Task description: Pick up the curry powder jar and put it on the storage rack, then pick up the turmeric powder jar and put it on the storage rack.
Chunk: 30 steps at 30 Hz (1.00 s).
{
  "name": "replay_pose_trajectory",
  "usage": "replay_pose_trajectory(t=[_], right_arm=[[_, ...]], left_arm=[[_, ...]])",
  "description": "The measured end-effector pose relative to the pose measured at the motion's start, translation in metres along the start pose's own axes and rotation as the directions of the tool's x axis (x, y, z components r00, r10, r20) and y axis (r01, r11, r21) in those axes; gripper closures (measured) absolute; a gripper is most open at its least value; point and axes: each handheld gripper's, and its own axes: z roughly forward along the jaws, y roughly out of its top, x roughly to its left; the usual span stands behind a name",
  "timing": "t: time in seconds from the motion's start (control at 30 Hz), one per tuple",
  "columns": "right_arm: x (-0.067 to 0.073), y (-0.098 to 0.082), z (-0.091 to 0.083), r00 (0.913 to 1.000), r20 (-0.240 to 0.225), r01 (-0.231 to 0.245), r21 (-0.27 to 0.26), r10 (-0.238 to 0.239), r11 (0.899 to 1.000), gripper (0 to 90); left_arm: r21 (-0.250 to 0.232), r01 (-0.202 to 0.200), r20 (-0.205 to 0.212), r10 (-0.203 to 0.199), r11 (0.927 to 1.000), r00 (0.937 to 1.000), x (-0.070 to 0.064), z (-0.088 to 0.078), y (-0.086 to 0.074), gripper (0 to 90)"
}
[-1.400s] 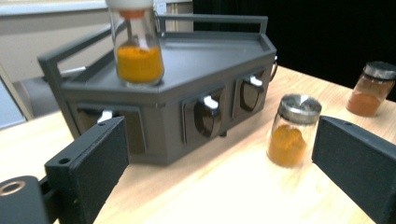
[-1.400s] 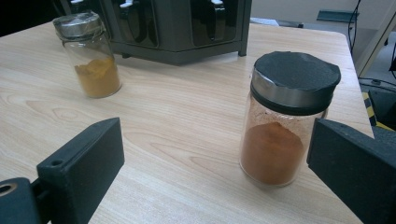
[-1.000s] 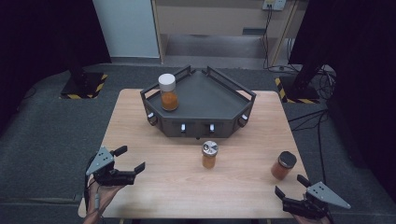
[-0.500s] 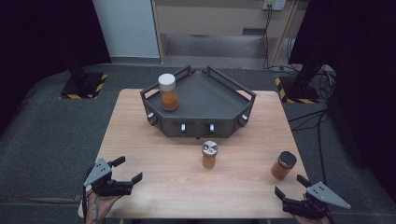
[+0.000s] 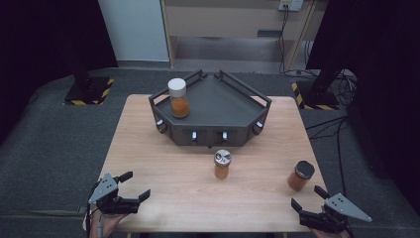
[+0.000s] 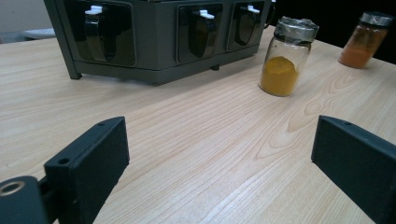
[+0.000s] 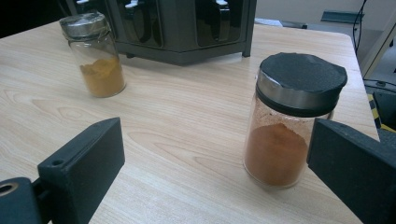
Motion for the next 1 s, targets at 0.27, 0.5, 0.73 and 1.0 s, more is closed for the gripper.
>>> replay_pose_trajectory(t=[0.27, 0.5, 0.73, 1.0], right_arm=[[0.0, 0.0001, -0.0002, 1.0, -0.004, 0.006, -0.002, -0.006, 1.0, 4.3], [0.0004, 0.0003, 0.0, 1.0, -0.004, 0.007, 0.0, -0.007, 1.0, 4.3], [0.0001, 0.0003, 0.0004, 0.9999, -0.005, 0.011, 0.002, -0.011, 1.0, 4.2], [0.0003, 0.0006, 0.0004, 0.9999, -0.002, 0.011, 0.002, -0.011, 1.0, 4.2]], left_arm=[[0.024, -0.017, 0.009, 0.017, 0.9996, 0.9998, 0.0003, 0.0014, 0.0009, 2.5], [0.026, -0.014, 0.008, 0.014, 0.9996, 0.9999, 0.0004, 0.001, 0.0003, 2.2], [0.037, -0.026, 0.014, 0.026, 0.999, 0.9996, -0.0003, 0.0028, 0.0014, 2.1], [0.039, -0.03, 0.021, 0.029, 0.9988, 0.9994, 0.0003, 0.0031, 0.0014, 2.1]])
